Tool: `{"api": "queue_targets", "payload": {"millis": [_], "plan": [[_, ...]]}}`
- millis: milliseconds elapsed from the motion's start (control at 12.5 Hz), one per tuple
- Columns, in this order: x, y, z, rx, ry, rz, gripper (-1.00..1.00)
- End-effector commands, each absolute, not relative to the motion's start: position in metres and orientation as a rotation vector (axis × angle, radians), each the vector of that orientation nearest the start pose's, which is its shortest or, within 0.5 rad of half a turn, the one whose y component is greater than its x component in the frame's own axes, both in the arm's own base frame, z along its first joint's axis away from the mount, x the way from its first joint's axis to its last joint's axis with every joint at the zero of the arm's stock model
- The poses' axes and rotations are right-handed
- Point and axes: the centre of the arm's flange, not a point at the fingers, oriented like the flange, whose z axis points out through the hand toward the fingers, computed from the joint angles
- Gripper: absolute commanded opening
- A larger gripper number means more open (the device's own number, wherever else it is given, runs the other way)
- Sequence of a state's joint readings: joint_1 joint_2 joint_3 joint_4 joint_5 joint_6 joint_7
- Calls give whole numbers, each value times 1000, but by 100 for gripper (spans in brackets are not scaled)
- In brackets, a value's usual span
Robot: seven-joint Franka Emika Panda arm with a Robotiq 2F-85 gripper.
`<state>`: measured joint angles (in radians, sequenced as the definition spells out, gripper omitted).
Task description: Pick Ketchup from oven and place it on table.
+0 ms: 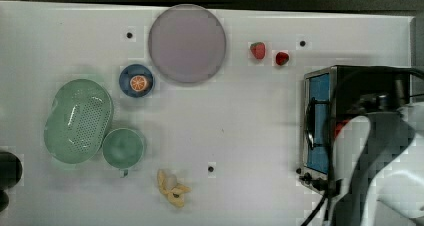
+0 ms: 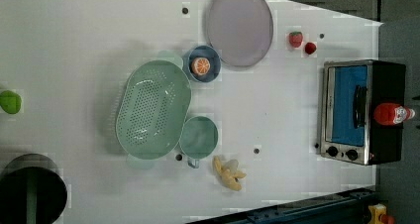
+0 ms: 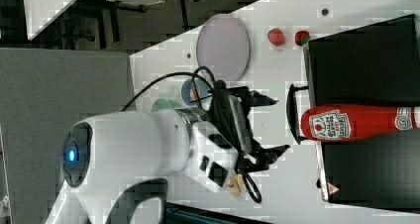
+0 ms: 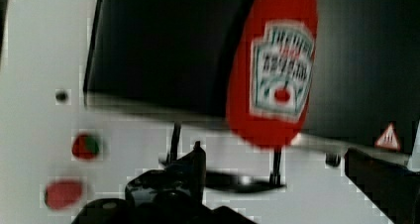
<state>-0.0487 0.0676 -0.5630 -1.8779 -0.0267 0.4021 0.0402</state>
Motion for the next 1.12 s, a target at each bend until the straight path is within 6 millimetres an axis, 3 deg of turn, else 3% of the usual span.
{"api": "queue_targets", "payload": {"millis": [80,240,720,960,1040,1120], "plan": [[468,-364,483,-2372,2142,-145,100],[470,-378,449,-2196,2247,-80,100],[479,-395,386,-2134,2336,-38,100],[476,-395,371,-2118,2350,1,100],[476,-394,368,-2116,2351,10,49],[477,-394,371,-2117,2346,2,26]]}}
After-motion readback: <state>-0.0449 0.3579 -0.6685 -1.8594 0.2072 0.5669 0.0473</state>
